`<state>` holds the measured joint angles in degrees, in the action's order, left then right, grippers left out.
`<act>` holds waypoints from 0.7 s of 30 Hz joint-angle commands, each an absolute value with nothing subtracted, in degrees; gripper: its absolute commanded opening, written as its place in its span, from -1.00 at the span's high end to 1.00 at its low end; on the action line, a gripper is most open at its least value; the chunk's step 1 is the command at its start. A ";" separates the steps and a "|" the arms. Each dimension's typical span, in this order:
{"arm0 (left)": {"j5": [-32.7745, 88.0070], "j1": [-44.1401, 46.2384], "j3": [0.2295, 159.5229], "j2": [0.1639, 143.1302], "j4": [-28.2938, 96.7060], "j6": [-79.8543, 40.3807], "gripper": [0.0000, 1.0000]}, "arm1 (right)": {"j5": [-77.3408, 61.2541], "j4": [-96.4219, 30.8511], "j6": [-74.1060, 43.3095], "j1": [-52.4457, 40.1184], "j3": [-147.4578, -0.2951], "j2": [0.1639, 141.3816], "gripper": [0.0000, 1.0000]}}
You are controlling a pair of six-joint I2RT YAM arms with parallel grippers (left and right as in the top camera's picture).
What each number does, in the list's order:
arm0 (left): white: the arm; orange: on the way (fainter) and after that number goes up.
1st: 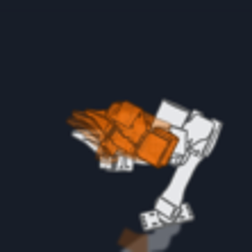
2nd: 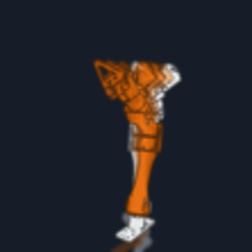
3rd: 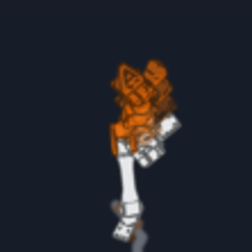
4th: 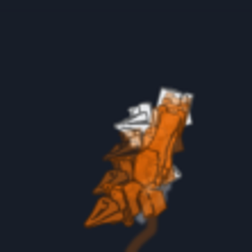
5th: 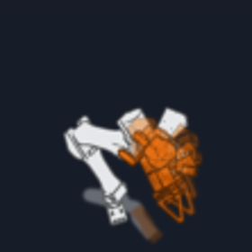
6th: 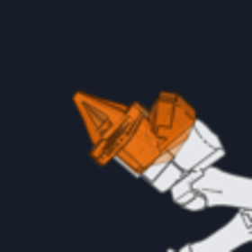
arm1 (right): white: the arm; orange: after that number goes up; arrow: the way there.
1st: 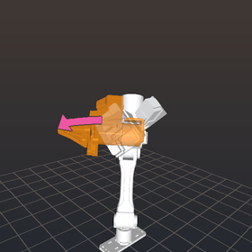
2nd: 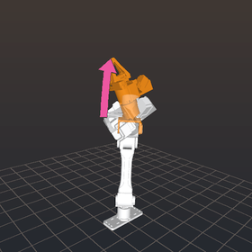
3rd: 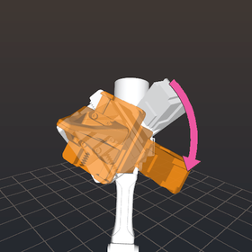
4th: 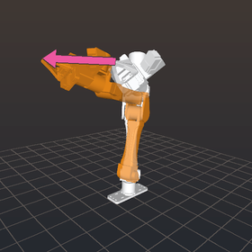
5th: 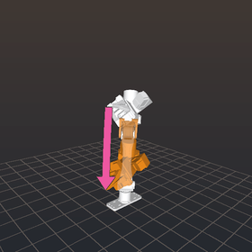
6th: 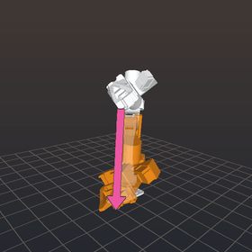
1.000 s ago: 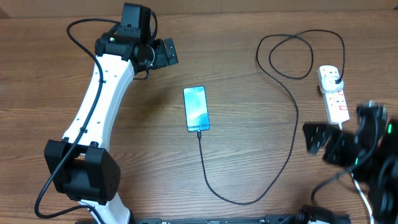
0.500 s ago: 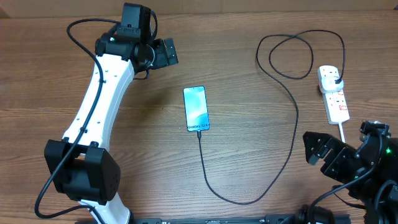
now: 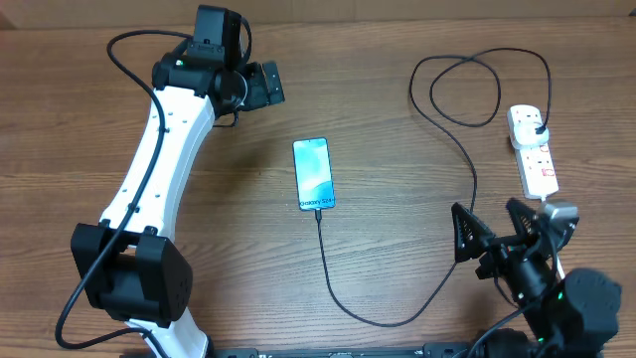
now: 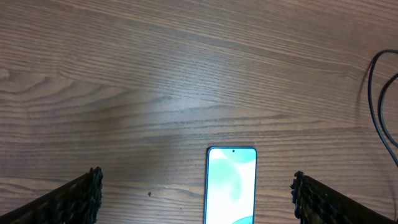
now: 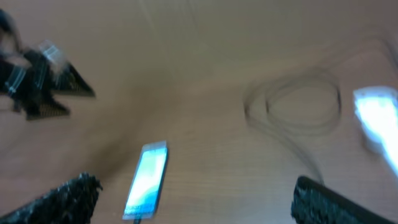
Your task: Plug charger to phone and switch on socket
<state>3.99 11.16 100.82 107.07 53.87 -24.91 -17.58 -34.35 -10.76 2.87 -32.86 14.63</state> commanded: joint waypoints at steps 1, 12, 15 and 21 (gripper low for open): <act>3.38 10.90 101.41 107.53 53.74 -23.77 -1.00 | -17.10 -25.54 -8.49 2.02 -24.60 8.25 -1.00; 3.38 10.90 101.41 107.53 53.74 -23.77 -1.00 | -13.93 2.26 -6.68 1.45 -5.93 0.16 -1.00; 3.38 10.90 101.41 107.53 53.74 -23.79 -1.00 | -13.56 5.34 -4.27 1.45 -3.66 0.16 -1.00; 3.38 10.90 101.41 107.53 53.71 -23.79 -1.00 | -14.15 9.63 3.29 0.91 -0.43 0.16 -1.00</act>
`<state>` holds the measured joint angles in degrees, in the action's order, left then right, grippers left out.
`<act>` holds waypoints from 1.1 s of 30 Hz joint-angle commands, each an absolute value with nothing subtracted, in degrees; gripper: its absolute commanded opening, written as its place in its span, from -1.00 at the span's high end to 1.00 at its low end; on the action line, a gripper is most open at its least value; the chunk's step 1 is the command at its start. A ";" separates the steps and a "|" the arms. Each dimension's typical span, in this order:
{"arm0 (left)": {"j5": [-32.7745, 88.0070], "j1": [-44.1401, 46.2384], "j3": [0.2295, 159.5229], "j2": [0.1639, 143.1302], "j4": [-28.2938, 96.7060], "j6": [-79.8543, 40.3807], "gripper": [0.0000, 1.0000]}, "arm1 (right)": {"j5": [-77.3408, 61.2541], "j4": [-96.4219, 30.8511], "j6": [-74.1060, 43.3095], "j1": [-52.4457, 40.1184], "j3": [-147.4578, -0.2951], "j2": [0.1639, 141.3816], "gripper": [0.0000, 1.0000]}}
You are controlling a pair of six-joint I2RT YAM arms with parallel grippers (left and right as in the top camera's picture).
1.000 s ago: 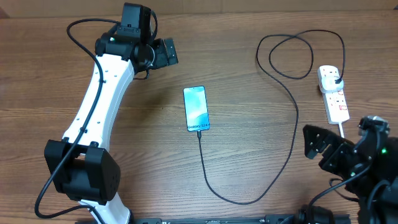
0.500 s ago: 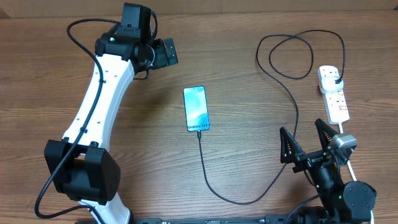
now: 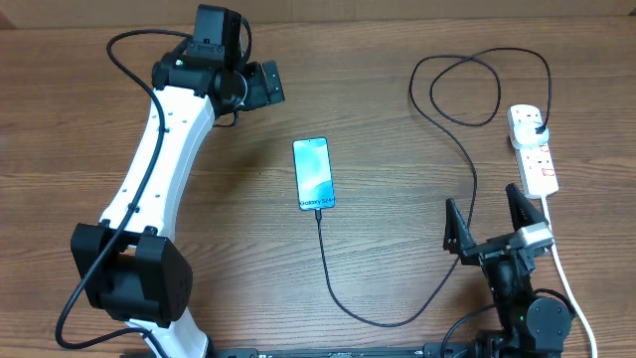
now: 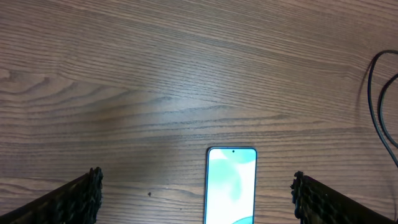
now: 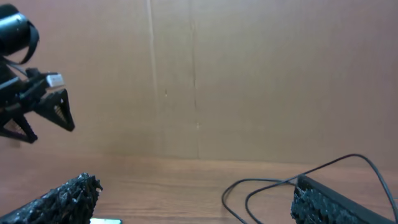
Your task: Plug charger to phone and switch on socket
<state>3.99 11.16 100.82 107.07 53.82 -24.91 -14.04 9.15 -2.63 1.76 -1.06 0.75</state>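
A phone (image 3: pixel 314 174) with a lit screen lies in the middle of the wooden table, and the black charger cable (image 3: pixel 328 268) is plugged into its near end. The cable loops round to the white socket strip (image 3: pixel 533 149) at the right, where its plug sits. In the left wrist view the phone (image 4: pixel 231 185) shows between the spread fingers. My left gripper (image 3: pixel 266 85) hangs open at the back, left of the phone. My right gripper (image 3: pixel 487 224) stands open near the front right, just short of the strip, pointing at the back wall.
The cable's coils (image 3: pixel 477 85) lie at the back right beside the strip. In the right wrist view a cardboard wall (image 5: pixel 199 81) stands behind the table, with the left arm's gripper (image 5: pixel 37 109) at the left and cable loops (image 5: pixel 261 193) low down.
My right gripper has drawn back toward its base and tilted up, so its camera now faces the back wall instead of the table. The left arm, phone and cable have not moved.
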 commanded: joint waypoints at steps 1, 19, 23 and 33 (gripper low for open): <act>3.38 10.90 101.41 107.53 53.74 -23.77 -1.00 | -14.20 9.13 4.60 0.86 -0.43 0.16 -1.00; 3.38 10.90 101.41 107.53 53.74 -23.77 -1.00 | -6.92 -4.67 0.05 0.97 -0.49 0.16 -1.00; 3.38 10.90 101.41 107.53 53.74 -23.77 -1.00 | -7.09 -4.67 2.00 0.91 -0.49 0.16 -1.00; 3.38 10.90 101.41 107.53 53.71 -23.77 -1.00 | -7.55 -4.56 4.54 0.91 -0.49 0.16 -1.00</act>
